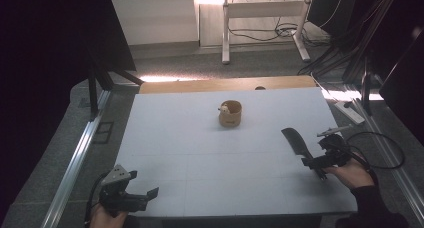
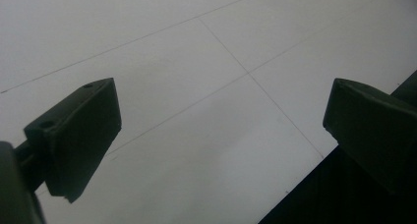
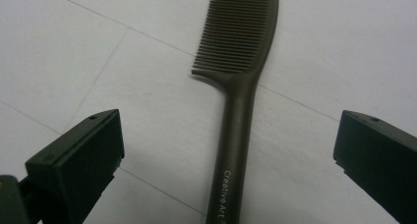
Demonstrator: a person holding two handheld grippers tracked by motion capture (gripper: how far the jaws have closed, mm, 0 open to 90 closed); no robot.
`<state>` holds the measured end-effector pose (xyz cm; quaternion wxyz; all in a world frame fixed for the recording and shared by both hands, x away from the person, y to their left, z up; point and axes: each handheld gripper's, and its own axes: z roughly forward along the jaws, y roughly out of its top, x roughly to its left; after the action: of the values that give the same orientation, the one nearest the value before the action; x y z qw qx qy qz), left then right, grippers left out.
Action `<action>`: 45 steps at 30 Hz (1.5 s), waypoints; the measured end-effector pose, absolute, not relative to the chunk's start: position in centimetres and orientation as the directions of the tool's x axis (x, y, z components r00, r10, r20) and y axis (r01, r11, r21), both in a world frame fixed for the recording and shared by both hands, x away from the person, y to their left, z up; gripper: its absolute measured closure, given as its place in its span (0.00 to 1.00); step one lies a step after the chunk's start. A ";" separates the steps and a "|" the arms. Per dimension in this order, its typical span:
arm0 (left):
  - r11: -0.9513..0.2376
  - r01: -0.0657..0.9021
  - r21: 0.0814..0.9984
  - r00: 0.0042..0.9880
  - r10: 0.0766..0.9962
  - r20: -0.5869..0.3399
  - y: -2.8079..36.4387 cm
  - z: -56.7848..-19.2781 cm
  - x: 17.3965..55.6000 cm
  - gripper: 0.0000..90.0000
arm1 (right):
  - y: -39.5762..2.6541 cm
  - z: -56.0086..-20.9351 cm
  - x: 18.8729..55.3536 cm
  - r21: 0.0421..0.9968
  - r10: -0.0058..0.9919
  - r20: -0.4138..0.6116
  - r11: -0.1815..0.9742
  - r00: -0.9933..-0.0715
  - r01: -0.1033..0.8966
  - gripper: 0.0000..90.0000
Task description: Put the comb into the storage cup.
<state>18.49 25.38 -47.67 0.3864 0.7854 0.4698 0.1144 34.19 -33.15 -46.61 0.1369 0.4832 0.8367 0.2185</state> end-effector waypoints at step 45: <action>-0.260 0.655 0.709 0.528 0.829 -0.184 25.3 -47.7 18.6 0.02 | -33.4 -50.6 35.7 0.371 0.895 -0.051 0.428 -0.442 0.824 0.00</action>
<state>18.57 25.32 -47.72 0.3834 0.7855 0.4724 0.1134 35.68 -33.41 -50.60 0.1213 0.5139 0.8363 0.1475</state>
